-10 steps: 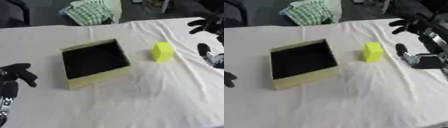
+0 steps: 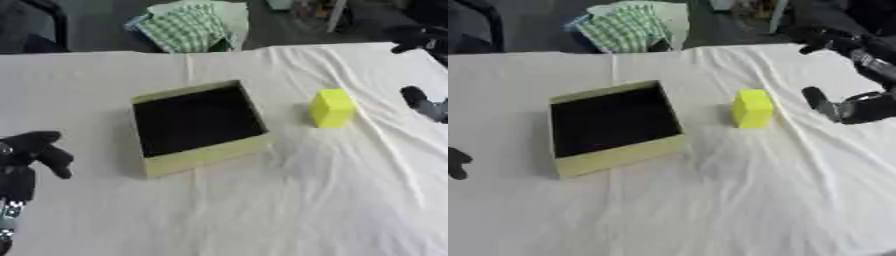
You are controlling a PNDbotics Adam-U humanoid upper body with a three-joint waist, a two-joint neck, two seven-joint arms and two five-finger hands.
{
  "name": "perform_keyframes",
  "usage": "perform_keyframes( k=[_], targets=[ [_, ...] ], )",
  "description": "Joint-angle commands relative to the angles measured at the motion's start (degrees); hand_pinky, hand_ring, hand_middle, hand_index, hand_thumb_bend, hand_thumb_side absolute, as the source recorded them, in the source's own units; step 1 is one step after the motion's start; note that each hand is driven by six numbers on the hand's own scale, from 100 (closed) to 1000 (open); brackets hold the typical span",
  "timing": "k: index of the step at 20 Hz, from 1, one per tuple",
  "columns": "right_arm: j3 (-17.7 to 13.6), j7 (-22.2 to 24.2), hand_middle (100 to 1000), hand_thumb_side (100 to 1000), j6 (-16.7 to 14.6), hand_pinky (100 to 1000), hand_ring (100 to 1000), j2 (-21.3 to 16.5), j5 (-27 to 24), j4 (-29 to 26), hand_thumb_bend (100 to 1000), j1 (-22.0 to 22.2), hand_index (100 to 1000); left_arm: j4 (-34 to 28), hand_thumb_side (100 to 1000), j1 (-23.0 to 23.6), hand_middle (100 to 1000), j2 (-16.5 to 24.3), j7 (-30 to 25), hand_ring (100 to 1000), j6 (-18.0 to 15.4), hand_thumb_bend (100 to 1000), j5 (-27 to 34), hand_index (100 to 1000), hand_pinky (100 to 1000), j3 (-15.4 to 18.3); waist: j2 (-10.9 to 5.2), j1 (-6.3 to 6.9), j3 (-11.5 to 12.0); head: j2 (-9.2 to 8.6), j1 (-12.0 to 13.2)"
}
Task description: Pick up objects on the table and place them in the box.
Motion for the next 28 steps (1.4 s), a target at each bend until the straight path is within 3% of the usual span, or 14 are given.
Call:
perform_keyframes(
  k=[1, 6, 16, 19, 25, 28],
  targets=[
    [0.84, -0.26, 1000, 651, -0.75, 860, 996, -3.29, 4.41, 2.46, 100, -1.91, 1000, -1.14, 797, -0.28, 487, 1.41, -0.41, 441, -0.09, 100, -0.02, 791, 589, -0.22, -1.26, -0.24, 0.26, 0.16, -0.41],
    [3.06, -1.38, 985, 775, -1.75, 853, 986, -2.78, 8.93, 7.03, 100, -4.96, 1000, -1.14, 798, -0.28, 488, 1.67, -0.81, 442, -0.16, 100, 0.13, 791, 590, -0.46, -1.45, -0.58, 1.07, 0.40, -0.83],
    [6.34, -2.49, 987, 847, -3.98, 861, 989, 0.45, 18.99, 14.73, 100, -11.67, 1000, -1.14, 798, -0.30, 488, 1.83, -1.35, 442, -0.32, 100, 0.48, 793, 591, -0.71, -1.77, -0.67, 2.04, 0.88, -1.33],
    [7.39, -2.46, 996, 866, -5.26, 880, 1000, 1.17, 23.32, 15.73, 100, -12.85, 1000, -1.14, 799, -0.34, 488, 1.84, -1.41, 442, -0.43, 100, 0.54, 793, 591, -0.77, -1.80, -0.63, 2.27, 1.00, -1.54],
    [9.18, -4.28, 1000, 985, -6.28, 897, 1000, 2.38, 34.05, 16.18, 100, -13.98, 1000, -1.14, 799, -0.36, 488, 1.83, -1.49, 443, -0.50, 100, 0.59, 793, 592, -0.85, -1.81, -0.58, 2.42, 1.17, -1.93],
    [9.59, -5.92, 1000, 992, -6.39, 899, 1000, 2.96, 37.80, 17.12, 100, -14.39, 1000, -1.14, 799, -0.34, 488, 1.82, -1.48, 443, -0.54, 100, 0.61, 793, 592, -0.82, -1.82, -0.54, 2.46, 1.23, -2.17]
  ],
)
